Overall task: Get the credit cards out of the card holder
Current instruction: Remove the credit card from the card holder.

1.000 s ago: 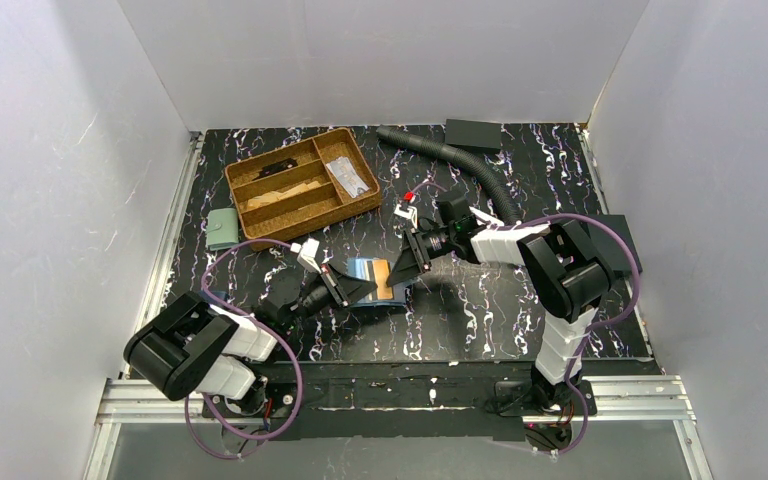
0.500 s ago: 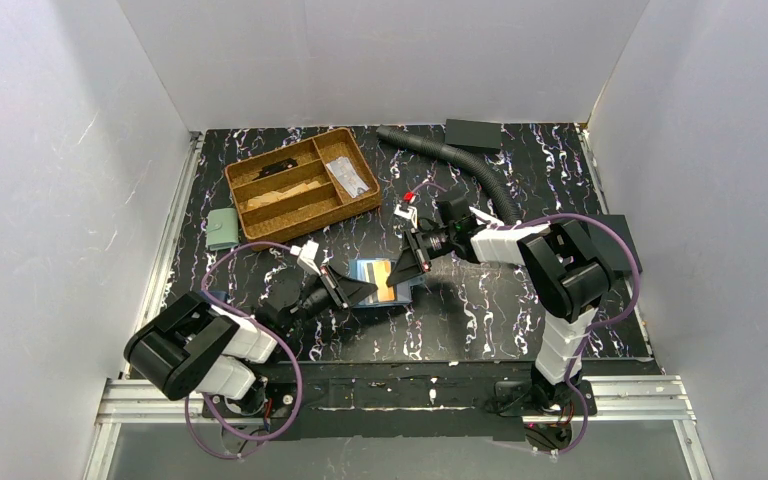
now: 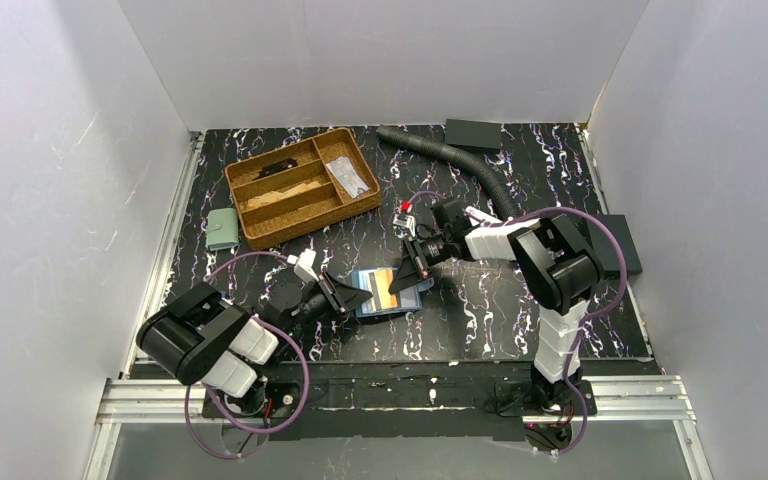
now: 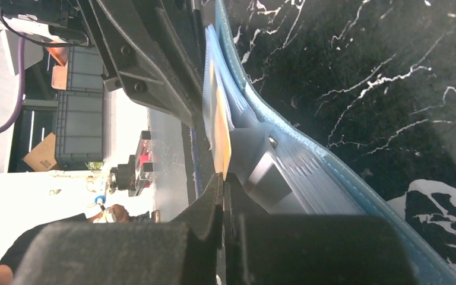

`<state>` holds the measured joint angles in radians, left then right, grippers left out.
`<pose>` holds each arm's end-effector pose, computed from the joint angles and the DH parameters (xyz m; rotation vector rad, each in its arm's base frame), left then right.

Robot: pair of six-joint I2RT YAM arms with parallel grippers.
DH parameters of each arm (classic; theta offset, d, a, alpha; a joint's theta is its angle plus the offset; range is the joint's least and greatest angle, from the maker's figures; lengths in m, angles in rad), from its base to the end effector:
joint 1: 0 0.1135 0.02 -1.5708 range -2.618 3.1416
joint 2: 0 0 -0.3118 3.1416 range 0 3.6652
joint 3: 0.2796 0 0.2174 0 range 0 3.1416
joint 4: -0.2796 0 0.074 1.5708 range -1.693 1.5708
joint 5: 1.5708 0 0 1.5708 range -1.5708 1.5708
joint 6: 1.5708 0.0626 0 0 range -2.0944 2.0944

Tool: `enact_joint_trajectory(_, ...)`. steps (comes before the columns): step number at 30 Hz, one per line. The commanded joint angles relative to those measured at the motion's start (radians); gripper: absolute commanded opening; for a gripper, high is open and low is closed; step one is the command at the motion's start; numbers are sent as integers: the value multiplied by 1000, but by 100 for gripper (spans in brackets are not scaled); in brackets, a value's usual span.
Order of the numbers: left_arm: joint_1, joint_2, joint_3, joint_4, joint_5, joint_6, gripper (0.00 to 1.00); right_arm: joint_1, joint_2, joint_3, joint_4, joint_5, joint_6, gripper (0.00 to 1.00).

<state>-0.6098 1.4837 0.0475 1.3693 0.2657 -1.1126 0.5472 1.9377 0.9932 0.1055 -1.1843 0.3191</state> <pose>0.1664 -0.1363 0.2161 -0.2374 1.8587 -1.4811 0.2842 0.2411 0.1978 -0.8723 2.2741 1.8193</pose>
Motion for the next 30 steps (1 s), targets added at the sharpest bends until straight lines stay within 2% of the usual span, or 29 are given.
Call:
enact_joint_trajectory(1, 14, 16, -21, 56, -38, 2, 10, -4, 24, 44, -77, 36, -74, 1)
enact_joint_trajectory(6, 21, 36, -37, 57, -39, 12, 0, -5, 47, 62, -128, 57, -111, 1)
enact_joint_trajectory(19, 33, 115, -45, 57, -48, 25, 0, -47, 34, 110, -292, 142, -248, 1)
enact_joint_trajectory(23, 33, 111, -45, 54, -40, 27, 0, -59, 19, 171, -454, 195, -403, 1)
enact_joint_trajectory(28, 33, 86, -27, 51, -15, 23, 0, -66, 15, 201, -525, 234, -466, 1)
enact_joint_trajectory(30, 33, 37, -17, 18, -10, 19, 9, -78, 31, 284, -712, 320, -604, 1)
